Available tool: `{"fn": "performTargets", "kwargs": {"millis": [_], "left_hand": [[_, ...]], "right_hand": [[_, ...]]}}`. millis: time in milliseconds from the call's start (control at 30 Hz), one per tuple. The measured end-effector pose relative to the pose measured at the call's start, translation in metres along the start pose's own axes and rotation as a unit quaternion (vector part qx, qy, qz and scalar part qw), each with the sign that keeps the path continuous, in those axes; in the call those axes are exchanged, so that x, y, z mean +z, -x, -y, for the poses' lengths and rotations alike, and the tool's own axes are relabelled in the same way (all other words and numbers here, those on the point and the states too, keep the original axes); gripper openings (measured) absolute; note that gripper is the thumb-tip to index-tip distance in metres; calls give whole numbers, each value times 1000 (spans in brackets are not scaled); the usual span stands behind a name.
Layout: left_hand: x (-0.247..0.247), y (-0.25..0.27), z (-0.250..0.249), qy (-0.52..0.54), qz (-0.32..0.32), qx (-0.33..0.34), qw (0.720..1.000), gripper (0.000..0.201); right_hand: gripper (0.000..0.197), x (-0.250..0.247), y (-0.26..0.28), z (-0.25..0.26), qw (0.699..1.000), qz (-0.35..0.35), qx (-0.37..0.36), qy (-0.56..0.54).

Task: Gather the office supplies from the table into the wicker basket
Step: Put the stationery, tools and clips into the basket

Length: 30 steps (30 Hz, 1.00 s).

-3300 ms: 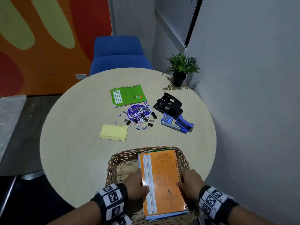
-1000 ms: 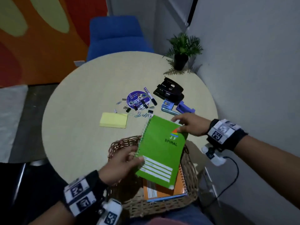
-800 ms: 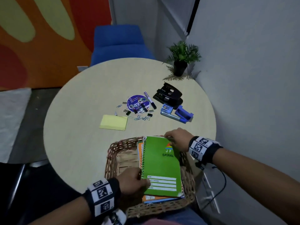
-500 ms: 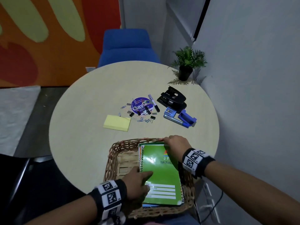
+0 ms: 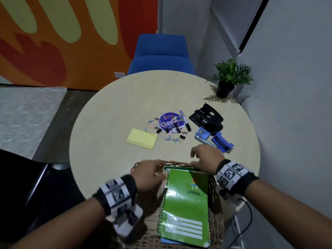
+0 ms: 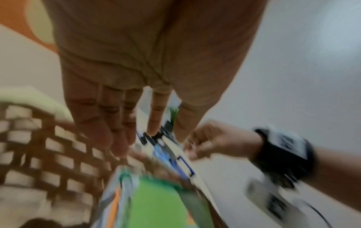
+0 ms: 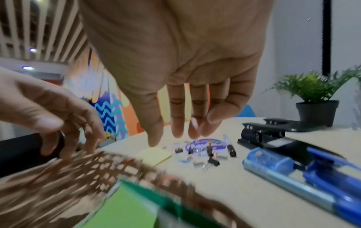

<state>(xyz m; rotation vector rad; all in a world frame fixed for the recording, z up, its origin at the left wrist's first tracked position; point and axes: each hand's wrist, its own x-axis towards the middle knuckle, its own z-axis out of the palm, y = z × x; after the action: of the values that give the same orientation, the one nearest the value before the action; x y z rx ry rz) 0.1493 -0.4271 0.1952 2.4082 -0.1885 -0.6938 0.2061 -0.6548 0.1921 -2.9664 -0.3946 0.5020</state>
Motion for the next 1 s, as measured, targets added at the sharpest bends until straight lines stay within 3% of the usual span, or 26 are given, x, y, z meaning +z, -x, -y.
{"fn": "performTargets", "kwargs": {"millis": [67, 167, 367, 500, 567, 700, 800, 900, 1000], "left_hand": [[-38, -28, 12, 39, -84, -22, 995, 32], [-86, -78, 46, -23, -160, -55, 985, 28], [-102, -160, 114, -208, -56, -106, 971, 61], [-90, -177, 126, -230, -21, -122, 965, 76], [-84, -181, 133, -256, -17, -126, 958, 77], [-75, -185, 141, -281, -32, -127, 951, 66], [-72, -184, 139, -266, -34, -133, 954, 56], [-73, -186, 136, -244, -38, -149, 958, 63], [-78, -188, 134, -214, -32, -182, 959, 73]], "right_hand": [[26, -14, -17, -5, 1000, -5, 9, -25], [24, -28, -39, -11, 999, -3, 25, -45], [24, -9, -64, -47, 988, -1, 149, -38], [51, -8, -85, -85, 970, -83, 206, -101], [65, -12, -102, -102, 976, -89, 187, -69], [76, -21, -142, -125, 989, 4, 108, 98], [66, -28, -168, -128, 981, 58, 86, 162], [48, -35, -187, -128, 979, 83, 83, 167], [46, -35, -199, -130, 984, 82, 89, 128]]}}
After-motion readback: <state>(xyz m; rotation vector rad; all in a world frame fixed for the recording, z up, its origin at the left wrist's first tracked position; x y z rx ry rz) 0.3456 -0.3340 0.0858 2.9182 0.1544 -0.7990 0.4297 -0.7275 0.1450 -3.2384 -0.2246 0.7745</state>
